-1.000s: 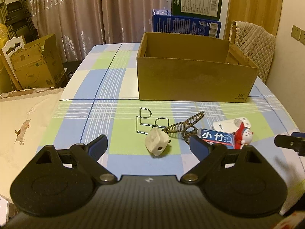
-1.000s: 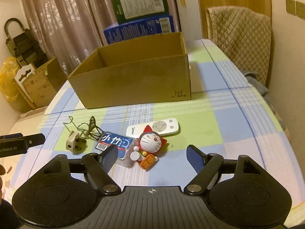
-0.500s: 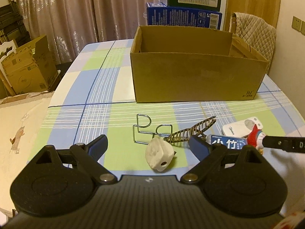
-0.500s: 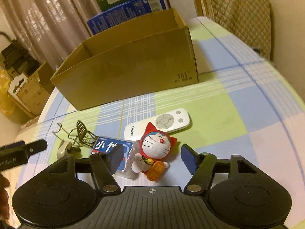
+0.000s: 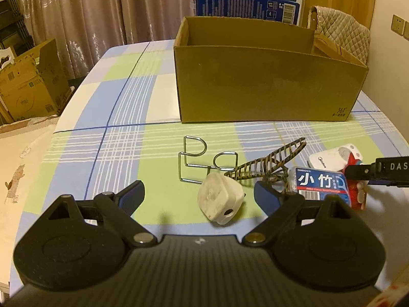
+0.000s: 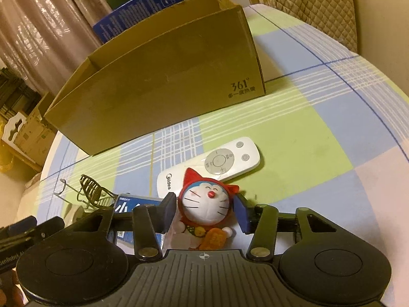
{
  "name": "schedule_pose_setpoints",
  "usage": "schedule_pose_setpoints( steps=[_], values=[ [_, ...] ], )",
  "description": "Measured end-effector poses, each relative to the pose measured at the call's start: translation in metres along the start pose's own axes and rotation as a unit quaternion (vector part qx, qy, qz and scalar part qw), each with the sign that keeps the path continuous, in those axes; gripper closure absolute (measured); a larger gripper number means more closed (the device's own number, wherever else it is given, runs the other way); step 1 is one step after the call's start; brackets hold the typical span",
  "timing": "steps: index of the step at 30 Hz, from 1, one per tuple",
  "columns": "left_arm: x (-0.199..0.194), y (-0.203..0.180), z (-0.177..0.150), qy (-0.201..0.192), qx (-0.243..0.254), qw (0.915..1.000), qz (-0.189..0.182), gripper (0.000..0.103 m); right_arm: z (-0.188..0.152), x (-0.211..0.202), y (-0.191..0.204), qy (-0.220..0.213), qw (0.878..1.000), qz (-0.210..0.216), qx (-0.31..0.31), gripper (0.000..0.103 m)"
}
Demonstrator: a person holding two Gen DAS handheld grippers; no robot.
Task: Organize rigid objects
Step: 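Grasp the white plug with the left tool while the right tool grasps the Doraemon figure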
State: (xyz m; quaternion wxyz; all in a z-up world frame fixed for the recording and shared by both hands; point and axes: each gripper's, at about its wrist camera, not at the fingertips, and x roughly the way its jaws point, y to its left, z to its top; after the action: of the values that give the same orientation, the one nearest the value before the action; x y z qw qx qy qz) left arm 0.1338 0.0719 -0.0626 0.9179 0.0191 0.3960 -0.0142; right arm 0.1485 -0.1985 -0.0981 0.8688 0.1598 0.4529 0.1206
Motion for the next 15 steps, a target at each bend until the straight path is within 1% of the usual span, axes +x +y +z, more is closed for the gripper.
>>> schedule_pose_setpoints(
  steps=[9, 11, 15],
  values=[
    [0.007, -0.003, -0.005, 0.002, 0.006, 0.9999, -0.008, 0.014, 0.004, 0.004, -0.003, 0.000, 1.000, -0.001, 0.008, 0.058],
    [0.010, -0.004, -0.005, 0.004, 0.010, 0.9999, -0.009, 0.016, 0.004, 0.005, -0.003, 0.001, 1.000, -0.001, 0.010, 0.058],
    [0.015, -0.008, -0.006, 0.009, 0.019, 0.9997, -0.010, 0.029, 0.004, 0.005, -0.005, 0.000, 1.000, -0.008, 0.011, 0.058]
  ],
)
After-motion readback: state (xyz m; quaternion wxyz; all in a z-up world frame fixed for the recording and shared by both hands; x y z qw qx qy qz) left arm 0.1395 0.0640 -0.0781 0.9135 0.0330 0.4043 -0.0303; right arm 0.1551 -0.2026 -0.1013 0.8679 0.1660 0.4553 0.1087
